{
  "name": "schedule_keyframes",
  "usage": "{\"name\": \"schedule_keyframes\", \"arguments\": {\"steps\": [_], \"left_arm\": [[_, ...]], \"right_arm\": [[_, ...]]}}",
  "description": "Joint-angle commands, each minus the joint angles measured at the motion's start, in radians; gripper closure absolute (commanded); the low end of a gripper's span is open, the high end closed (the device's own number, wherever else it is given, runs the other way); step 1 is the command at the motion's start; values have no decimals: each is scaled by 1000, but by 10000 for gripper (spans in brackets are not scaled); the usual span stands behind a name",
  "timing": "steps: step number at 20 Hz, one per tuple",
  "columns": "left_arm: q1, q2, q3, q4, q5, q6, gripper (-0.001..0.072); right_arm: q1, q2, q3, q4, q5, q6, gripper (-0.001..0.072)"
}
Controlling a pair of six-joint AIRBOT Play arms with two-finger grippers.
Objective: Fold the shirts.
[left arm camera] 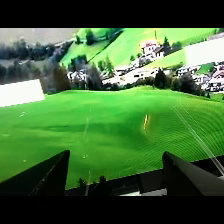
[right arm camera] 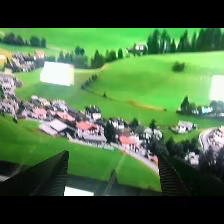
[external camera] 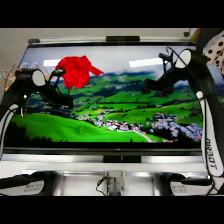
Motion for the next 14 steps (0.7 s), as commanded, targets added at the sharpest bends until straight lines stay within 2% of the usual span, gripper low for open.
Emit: {"name": "schedule_keyframes", "arguments": {"steps": [1, 8, 11, 14], "left_arm": [[0, -2, -1, -5, 14, -17, 13], [-1, -38, 0, -83, 365, -31, 13], [-1, -72, 0, -100, 459, -43, 13], [-1, -115, -1, -98, 463, -41, 13]], "right_arm": [[1, -1, 0, 6, -116, 0, 47], [2, -1, 0, 7, -108, -15, 47], [1, -1, 0, 7, -135, -15, 47], [2, -1, 0, 7, -164, -15, 47]]}}
